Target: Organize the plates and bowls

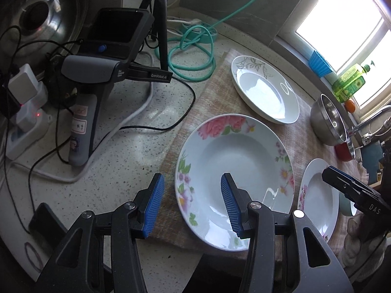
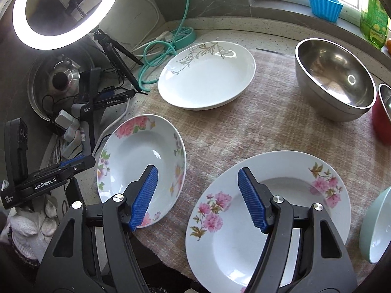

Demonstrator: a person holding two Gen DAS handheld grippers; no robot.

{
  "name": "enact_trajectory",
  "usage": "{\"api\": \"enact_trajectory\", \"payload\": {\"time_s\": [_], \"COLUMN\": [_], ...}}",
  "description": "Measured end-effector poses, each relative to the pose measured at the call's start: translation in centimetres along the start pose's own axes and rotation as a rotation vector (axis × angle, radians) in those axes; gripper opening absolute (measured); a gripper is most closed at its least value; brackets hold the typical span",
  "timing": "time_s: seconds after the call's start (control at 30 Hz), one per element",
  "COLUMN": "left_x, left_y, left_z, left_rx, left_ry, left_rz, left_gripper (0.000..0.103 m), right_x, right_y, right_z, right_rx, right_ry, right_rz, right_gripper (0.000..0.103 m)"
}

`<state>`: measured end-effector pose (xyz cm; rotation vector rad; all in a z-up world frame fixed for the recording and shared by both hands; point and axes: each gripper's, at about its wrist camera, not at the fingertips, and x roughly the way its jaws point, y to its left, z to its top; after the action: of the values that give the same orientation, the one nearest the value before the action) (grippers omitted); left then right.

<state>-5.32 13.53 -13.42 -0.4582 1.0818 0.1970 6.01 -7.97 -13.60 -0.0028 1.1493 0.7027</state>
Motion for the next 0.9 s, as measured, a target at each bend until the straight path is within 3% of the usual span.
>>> {"api": "enact_trajectory", "payload": {"time_s": [0.1,0.3,0.47,0.53,0.63,0.9], "left_x": [0.7,1.7,2.3,2.5,2.8,3.5], "left_y": [0.4,1.1,1.6,1.7,1.8,2.0], "left_z": [-0.2,-0.2,-0.2,-0.1,-0.2,-0.1], "left_rx": [-0.014,-0.042,-0.058,-0.06,-0.061,-0.063], "left_ry": [0.021,0.051,0.068,0.076,0.087,0.103], "left_rz": [-0.014,-0.047,-0.062,-0.069,-0.077,-0.086], "left_gripper": [0.047,0.047,0.043,0.04,0.027,0.018], "right_x": [1.4,3.4,4.7,5.1,5.5,6.0], "right_y": [-0.2,-0.3,-0.4,-0.4,-0.1,0.2], "right_z": [0.3,0.6,0.8,0.8,0.7,0.6], "right_rx": [0.032,0.05,0.076,0.077,0.069,0.062], "right_ry": [0.037,0.075,0.104,0.114,0.127,0.135], "right_rz": [0.027,0.045,0.081,0.09,0.102,0.107], "right_gripper": [0.056,0.048,0.035,0.029,0.019,0.01]}}
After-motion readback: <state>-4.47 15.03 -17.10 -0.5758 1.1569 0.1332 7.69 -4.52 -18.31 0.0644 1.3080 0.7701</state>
